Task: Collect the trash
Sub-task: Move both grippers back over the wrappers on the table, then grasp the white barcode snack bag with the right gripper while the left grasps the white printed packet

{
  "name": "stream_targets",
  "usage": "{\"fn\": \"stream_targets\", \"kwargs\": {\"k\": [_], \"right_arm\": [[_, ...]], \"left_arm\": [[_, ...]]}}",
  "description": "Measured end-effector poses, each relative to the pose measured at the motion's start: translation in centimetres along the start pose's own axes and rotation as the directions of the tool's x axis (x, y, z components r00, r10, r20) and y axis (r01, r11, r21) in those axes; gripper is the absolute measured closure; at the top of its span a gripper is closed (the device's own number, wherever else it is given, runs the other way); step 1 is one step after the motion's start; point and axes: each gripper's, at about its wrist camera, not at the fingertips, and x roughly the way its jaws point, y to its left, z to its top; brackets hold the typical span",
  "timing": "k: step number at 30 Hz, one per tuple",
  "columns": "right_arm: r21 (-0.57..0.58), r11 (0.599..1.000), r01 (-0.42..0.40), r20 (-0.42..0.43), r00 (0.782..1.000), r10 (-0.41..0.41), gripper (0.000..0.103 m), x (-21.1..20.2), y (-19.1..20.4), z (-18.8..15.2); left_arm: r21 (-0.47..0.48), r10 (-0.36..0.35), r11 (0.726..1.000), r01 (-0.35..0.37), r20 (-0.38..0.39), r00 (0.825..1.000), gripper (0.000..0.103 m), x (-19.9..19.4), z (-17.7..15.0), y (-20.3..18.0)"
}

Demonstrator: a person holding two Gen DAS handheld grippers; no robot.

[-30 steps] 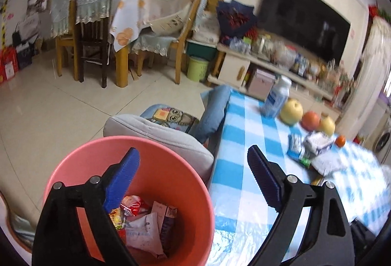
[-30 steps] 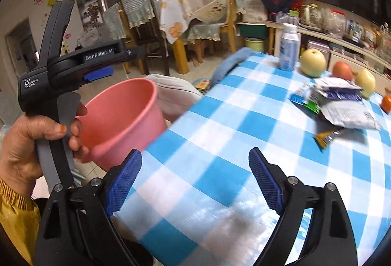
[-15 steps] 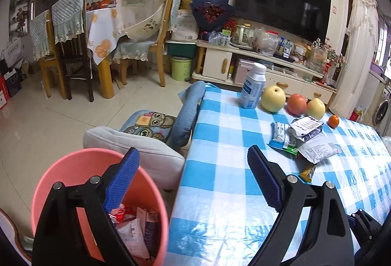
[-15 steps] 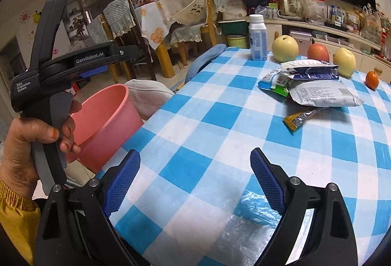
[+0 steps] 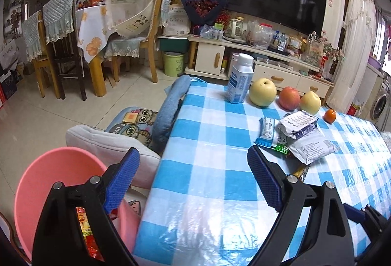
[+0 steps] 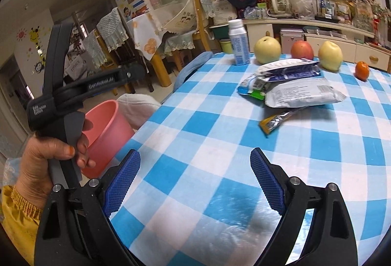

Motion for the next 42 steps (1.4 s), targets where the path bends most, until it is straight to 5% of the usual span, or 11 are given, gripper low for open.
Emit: {"fn": "stream_targets", "kwargs": {"k": [20, 27, 33, 37, 42], "right_arm": [[0.243, 0.970, 0.013, 0.045, 0.999, -0.024, 0.012, -2.6, -10.5, 1.5], [0.501, 0.858, -0.112, 0.055, 0.994, 0.097, 0.013, -0.4, -16.3, 1.3], [0.616, 0.755, -0.224, 0.116, 0.974, 0.194, 0.034, 1.5, -19.6, 1.9], [0.635, 0.725, -0.268, 0.137, 0.962, 0.235, 0.047, 2.8, -20.7, 2.4], [0.653, 0.698, -0.294, 0.153, 0.954, 0.259, 0.047, 4.3, -22.1, 3.3]], "left_arm": [[0.173, -0.034, 0.984, 0.044, -0.061, 0.998, 0.013, 3.0, -1.1, -8.5], [0.249, -0.024, 0.968, 0.042, -0.077, 0.997, 0.013, 3.6, -1.5, -10.4], [0.282, -0.051, 0.956, 0.077, -0.099, 0.994, 0.013, 4.0, -1.9, -11.1], [0.315, -0.050, 0.945, 0.084, -0.113, 0.992, 0.013, 4.3, -2.3, -11.4], [0.335, -0.044, 0.938, 0.088, -0.136, 0.990, 0.013, 4.7, -2.8, -11.8]]}}
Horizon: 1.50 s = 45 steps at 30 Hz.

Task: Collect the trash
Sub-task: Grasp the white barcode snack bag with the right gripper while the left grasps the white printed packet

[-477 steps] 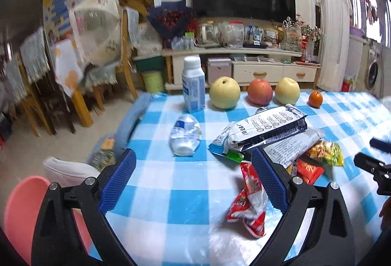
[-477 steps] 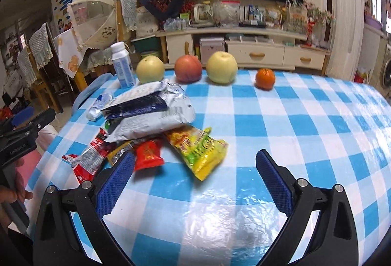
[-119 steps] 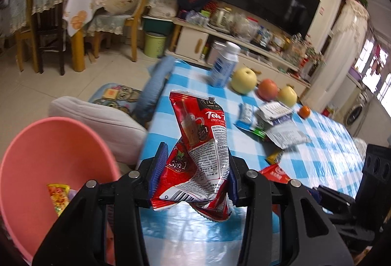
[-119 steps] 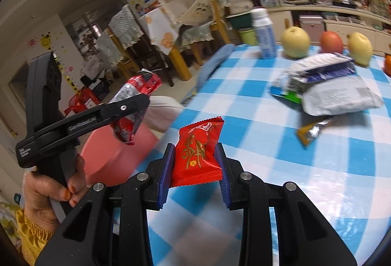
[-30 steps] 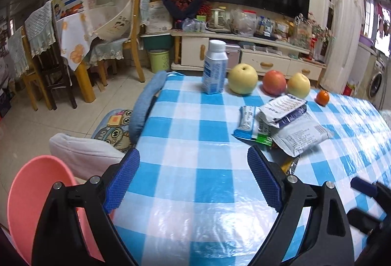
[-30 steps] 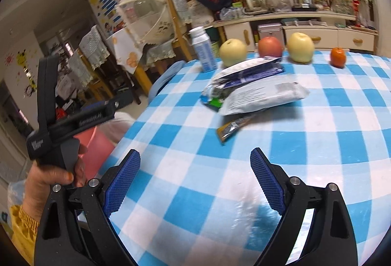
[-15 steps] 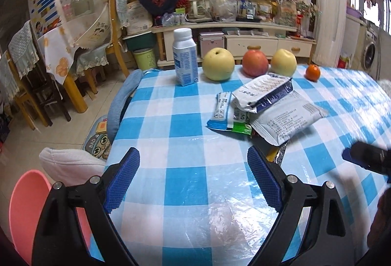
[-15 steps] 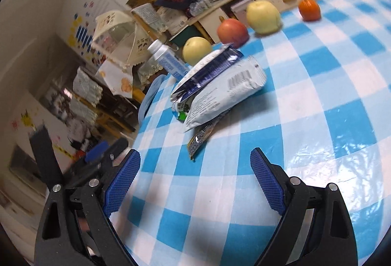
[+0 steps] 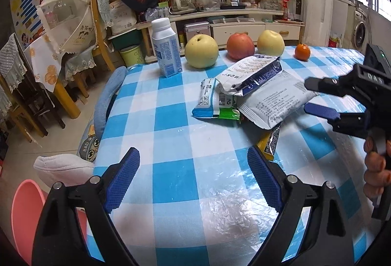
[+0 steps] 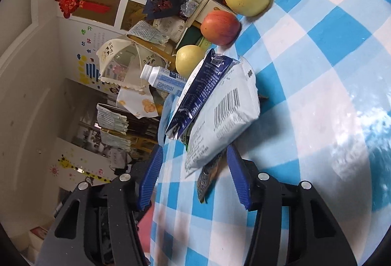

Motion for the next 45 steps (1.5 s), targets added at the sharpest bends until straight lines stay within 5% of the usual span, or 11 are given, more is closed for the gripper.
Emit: {"fn": "stream_targets", "kwargs": {"k": [6, 8, 11, 24, 29, 34, 45], "right_arm": [[0.017, 1.000, -0.013, -0.017, 1.000, 0.013, 0.049, 1.3, -0.8, 1.4], [0.005, 1.000, 0.000, -0.033, 0.999, 0.000, 0.069, 1.9, -0.9, 1.8], [-0.007, 1.000, 0.031, -0.043, 0.999, -0.031, 0.077, 2.0, -1.0, 1.9], [-0.117, 0.976, 0.183, -0.027, 0.982, -0.187, 0.081, -5.9, -2.1, 3.0], [-0.279, 0.912, 0.300, 0.050, 0.953, -0.299, 0.084, -9.0, -0.6, 2.6], [-0.368, 0.870, 0.329, 0.066, 0.942, -0.328, 0.085, -9.8, 0.8, 1.9], [-0.471, 0.804, 0.363, 0.107, 0.928, -0.356, 0.084, -8.6, 2.6, 2.3]], "left_arm": [[0.007, -0.021, 1.000, 0.021, -0.004, 1.000, 0.013, 0.3, 0.1, -0.6], [0.012, -0.029, 0.999, 0.029, -0.006, 1.000, 0.013, 0.5, 0.2, -0.9], [0.040, -0.034, 0.999, 0.034, -0.011, 0.999, 0.013, 0.8, 0.2, -1.5], [0.086, -0.086, 0.993, 0.087, -0.011, 0.996, 0.013, 1.5, 0.8, -3.7], [0.092, -0.134, 0.987, 0.134, 0.000, 0.991, 0.013, 1.8, 1.8, -5.3], [0.074, -0.158, 0.985, 0.155, 0.025, 0.987, 0.013, 2.9, 3.7, -6.3], [0.132, -0.227, 0.963, 0.233, -0.059, 0.972, 0.013, 8.9, 9.8, -8.7]]}}
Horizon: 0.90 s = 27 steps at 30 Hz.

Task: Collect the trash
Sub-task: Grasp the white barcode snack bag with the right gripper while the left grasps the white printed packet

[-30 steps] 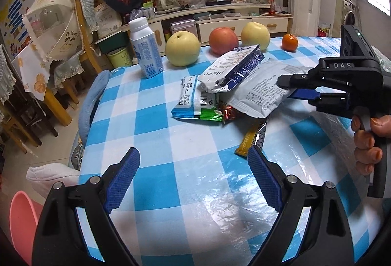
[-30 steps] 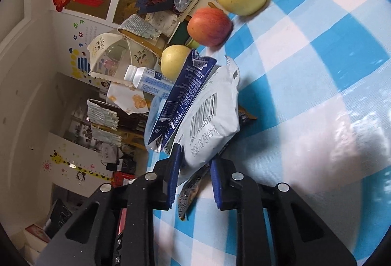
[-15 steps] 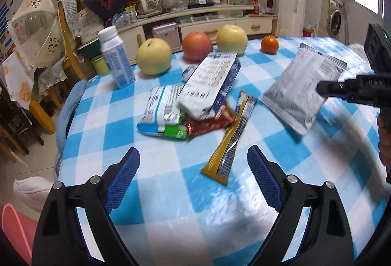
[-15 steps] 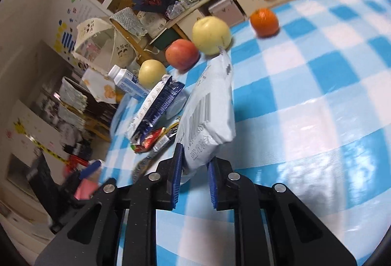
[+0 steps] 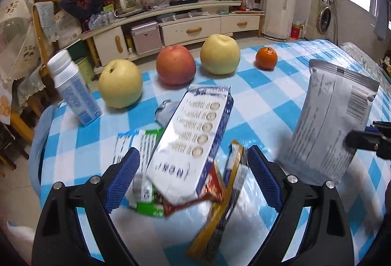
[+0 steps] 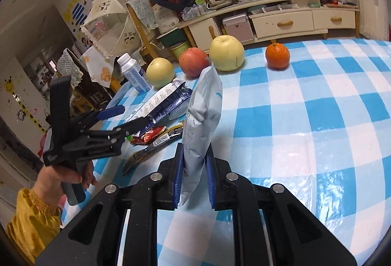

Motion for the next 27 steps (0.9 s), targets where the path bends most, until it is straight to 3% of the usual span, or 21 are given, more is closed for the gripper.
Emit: {"fn": "stream_targets", "kwargs": {"k": [3, 8, 10, 12, 15, 17, 19, 27], "right_arm": [[0.010, 1.000, -0.001, 0.010, 1.000, 0.001, 0.082, 1.1, -0.1, 0.6], [0.040, 0.999, -0.016, 0.005, 1.000, 0.016, 0.080, 2.9, -0.3, 0.9], [0.058, 0.998, -0.034, -0.002, 0.999, 0.034, 0.079, 3.6, -0.2, 0.9], [0.072, 0.996, -0.054, -0.005, 0.998, 0.055, 0.079, 4.2, -0.2, 0.9], [0.084, 0.994, -0.069, 0.009, 0.998, 0.068, 0.077, 4.6, -0.1, 1.0], [0.109, 0.990, -0.095, 0.013, 0.996, 0.094, 0.068, 5.0, -0.2, 1.0], [0.123, 0.986, -0.110, 0.023, 0.994, 0.108, 0.065, 5.3, -0.2, 1.0], [0.155, 0.985, -0.078, 0.012, 0.997, 0.077, 0.064, 6.7, -0.3, 0.9]], "left_arm": [[-0.006, -0.008, 1.000, 0.008, -0.040, 0.999, 0.013, 1.7, 0.8, 0.4], [-0.096, -0.060, 0.994, 0.051, -0.091, 0.994, 0.013, 4.1, 1.2, 1.9], [-0.117, -0.069, 0.991, 0.058, -0.098, 0.993, 0.019, 4.6, 1.1, 2.1], [-0.137, -0.075, 0.989, 0.060, -0.107, 0.991, 0.031, 5.1, 1.1, 2.3], [-0.172, -0.083, 0.983, 0.066, -0.094, 0.992, 0.034, 5.0, 1.0, 2.6], [-0.183, -0.084, 0.981, 0.065, -0.095, 0.992, 0.035, 4.8, 0.9, 2.4], [-0.189, -0.087, 0.980, 0.068, -0.095, 0.992, 0.035, 4.6, 0.7, 2.1], [-0.214, -0.140, 0.969, 0.121, -0.076, 0.987, 0.036, 2.8, -0.7, 0.4]]}}
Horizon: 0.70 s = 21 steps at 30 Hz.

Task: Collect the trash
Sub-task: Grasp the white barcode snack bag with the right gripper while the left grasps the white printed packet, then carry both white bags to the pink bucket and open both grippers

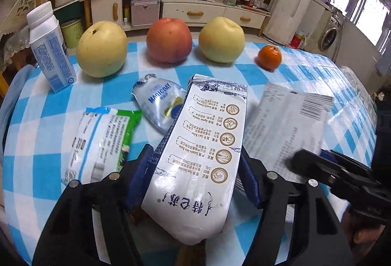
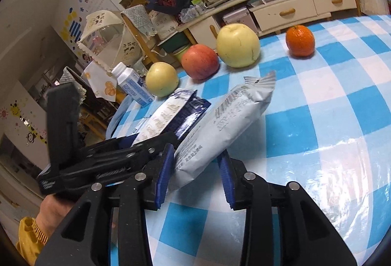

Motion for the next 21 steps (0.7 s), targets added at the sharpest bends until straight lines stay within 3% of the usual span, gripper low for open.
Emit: {"fn": "stream_targets", "kwargs": {"k": [8, 14, 21], "right_arm": [[0.058, 0.998, -0.011, -0.006, 1.000, 0.012, 0.077, 0.2, -1.1, -0.2], [-0.007, 1.000, -0.021, -0.008, 1.000, 0.021, 0.084, -0.6, 0.4, -0.6], [-0.090, 0.995, -0.032, -0.013, 0.999, 0.031, 0.086, -1.7, 2.1, -1.7]], "left_arm": [[-0.076, -0.038, 0.996, 0.041, 0.047, 0.998, 0.036, -3.4, -3.3, 0.4], [-0.145, -0.027, 0.989, 0.040, 0.090, 0.996, 0.036, -6.3, -6.6, 1.9], [-0.225, 0.004, 0.974, 0.030, 0.151, 0.989, 0.036, -10.6, -10.3, 4.1]]}}
